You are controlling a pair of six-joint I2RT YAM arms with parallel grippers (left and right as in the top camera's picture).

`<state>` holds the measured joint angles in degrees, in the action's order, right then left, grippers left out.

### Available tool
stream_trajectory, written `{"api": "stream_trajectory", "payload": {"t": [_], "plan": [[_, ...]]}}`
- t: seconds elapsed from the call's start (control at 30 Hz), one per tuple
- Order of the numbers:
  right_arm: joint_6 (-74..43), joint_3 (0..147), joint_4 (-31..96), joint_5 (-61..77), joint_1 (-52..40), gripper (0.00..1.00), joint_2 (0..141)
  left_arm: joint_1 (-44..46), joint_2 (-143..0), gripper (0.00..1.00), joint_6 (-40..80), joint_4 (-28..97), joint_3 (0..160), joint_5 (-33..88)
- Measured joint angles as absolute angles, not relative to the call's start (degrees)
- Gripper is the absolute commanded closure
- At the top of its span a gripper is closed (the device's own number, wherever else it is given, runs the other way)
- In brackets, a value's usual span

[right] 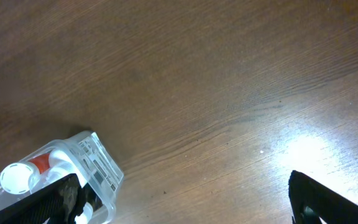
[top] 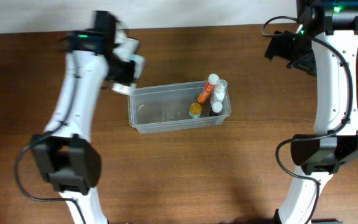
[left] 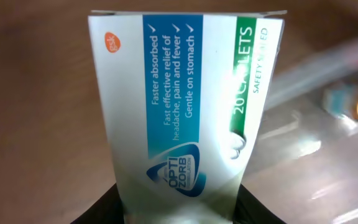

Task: Pack container
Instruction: 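Lift the Panadol box and carry it right over the container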

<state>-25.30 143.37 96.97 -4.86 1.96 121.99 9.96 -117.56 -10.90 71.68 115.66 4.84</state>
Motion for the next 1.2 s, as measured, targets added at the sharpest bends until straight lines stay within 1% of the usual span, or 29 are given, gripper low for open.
{"api": "stream_trajectory", "payload": {"t": [0.07, 0.13, 0.3, 0.4, 0.43, 0.47, 0.5, 0.57, 0.6, 0.63, 1.0, 1.2], "plan": [[-25.28, 143.37, 96.99, -4.86, 1.96, 0.02, 121.99, 17.06, -117.56, 0.59, -15.42, 72.29, 115.74, 1.98], [-25.32, 143.37, 96.97, -4.89, 1.96, 0.02, 121.99, 21.21, -117.56, 0.59, -18.81, 72.49, 115.74, -0.36], [-25.32, 143.37, 96.97, -4.86, 1.96, 0.02, 121.99, 27.75, -117.56, 0.59, -27.57, 73.34, 115.74, -4.51], [-25.30, 143.37, 96.97, -4.86, 1.96, 0.02, 121.99, 28.08, -117.56, 0.57, -33.21, 74.50, 115.74, -5.76], [-25.30, 143.35, 96.97, -4.86, 1.96, 0.02, 121.99, 27.79, -117.56, 0.52, -34.54, 74.54, 115.72, -6.07], [-25.30, 143.37, 96.97, -4.86, 1.96, 0.02, 121.99, 27.42, -117.56, 0.42, -35.97, 74.61, 115.70, -6.26], [-25.30, 143.37, 96.97, -4.89, 1.96, 0.02, 121.99, 26.96, -117.56, 0.36, -37.32, 74.54, 115.52, -6.46], [-25.28, 143.37, 96.97, -4.86, 1.96, 0.02, 121.99, 26.15, -117.56, 0.25, -39.22, 74.48, 114.72, -6.70], [-25.30, 143.37, 96.97, -4.86, 1.96, 0.02, 122.02, 25.65, -117.56, 0.06, -40.38, 74.15, 113.84, -6.85], [-25.30, 143.37, 96.97, -4.86, 1.96, 0.02, 121.99, 24.93, -117.56, 0.01, -41.23, 74.04, 112.86, -7.11], [-25.30, 143.37, 96.97, -4.86, 1.96, 0.02, 121.99, 24.91, -117.56, 0.01, -42.44, 72.90, 112.64, -7.18], [-25.30, 143.37, 96.97, -4.86, 1.96, 0.02, 121.99, 26.68, -115.96, 0.01, -40.91, 72.40, 112.66, -7.16]]}}
